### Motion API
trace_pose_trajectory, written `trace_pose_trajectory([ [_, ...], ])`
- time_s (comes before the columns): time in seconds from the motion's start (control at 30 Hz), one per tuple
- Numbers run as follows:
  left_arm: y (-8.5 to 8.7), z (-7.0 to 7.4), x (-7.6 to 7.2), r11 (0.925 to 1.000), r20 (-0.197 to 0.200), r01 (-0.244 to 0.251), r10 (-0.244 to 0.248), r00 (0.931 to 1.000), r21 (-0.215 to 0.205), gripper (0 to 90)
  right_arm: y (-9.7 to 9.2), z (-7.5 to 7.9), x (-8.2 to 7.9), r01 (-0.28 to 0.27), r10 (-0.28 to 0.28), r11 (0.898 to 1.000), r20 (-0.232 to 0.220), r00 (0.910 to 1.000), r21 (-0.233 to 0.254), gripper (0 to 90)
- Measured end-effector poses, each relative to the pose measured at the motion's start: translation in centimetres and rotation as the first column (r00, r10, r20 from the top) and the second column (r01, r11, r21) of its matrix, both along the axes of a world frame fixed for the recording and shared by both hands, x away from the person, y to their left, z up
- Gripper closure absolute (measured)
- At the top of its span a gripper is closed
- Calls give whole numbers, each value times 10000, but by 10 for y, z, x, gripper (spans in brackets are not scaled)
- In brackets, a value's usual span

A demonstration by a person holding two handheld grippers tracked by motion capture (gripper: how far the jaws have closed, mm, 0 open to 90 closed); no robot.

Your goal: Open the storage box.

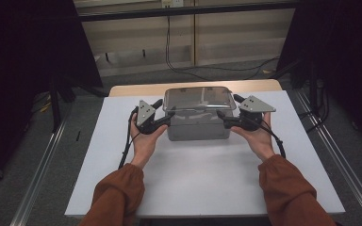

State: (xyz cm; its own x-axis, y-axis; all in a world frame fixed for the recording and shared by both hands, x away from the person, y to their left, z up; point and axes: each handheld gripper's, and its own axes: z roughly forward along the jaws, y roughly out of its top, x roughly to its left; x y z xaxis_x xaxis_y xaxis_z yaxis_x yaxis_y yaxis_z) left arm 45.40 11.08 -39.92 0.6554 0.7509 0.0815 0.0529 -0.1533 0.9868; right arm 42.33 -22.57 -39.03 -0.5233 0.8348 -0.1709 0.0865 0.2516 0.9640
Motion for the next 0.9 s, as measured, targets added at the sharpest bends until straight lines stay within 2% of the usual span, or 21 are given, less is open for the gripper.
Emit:
trace_pose_trajectory([
  [0.17, 1, 3, 5, 9999, 86, -124, 123, 9999, 23, 393, -2, 3, 1, 15, -16, 10000, 171, 9999, 67, 201],
  [0.27, 1, 3, 8, 9999, 104, -169, 169, 9998, 18, 355, -3, 3, 2, 25, -28, 9999, 210, 9998, 132, 229],
  [0.43, 2, 6, 11, 9999, 125, -102, 101, 9999, 55, 335, -4, 3, 4, 4, -12, 9994, 222, 9998, 350, 274],
  [0.6, 1, 10, 12, 9998, 150, -126, 129, 9998, -169, 323, -6, 8, 8, -134, 124, 9987, 191, 9997, 492, 330],
  [0.83, 1, 15, 16, 9999, 338, -47, 42, 9994, 138, 322, -6, 13, 11, -155, 136, 9977, 294, 9995, 654, 382],
  [0.9, 0, 16, 17, 10000, 272, -52, 52, 9996, 1, 322, -9, 12, 13, -79, 55, 9967, 290, 9996, 811, 392],
])
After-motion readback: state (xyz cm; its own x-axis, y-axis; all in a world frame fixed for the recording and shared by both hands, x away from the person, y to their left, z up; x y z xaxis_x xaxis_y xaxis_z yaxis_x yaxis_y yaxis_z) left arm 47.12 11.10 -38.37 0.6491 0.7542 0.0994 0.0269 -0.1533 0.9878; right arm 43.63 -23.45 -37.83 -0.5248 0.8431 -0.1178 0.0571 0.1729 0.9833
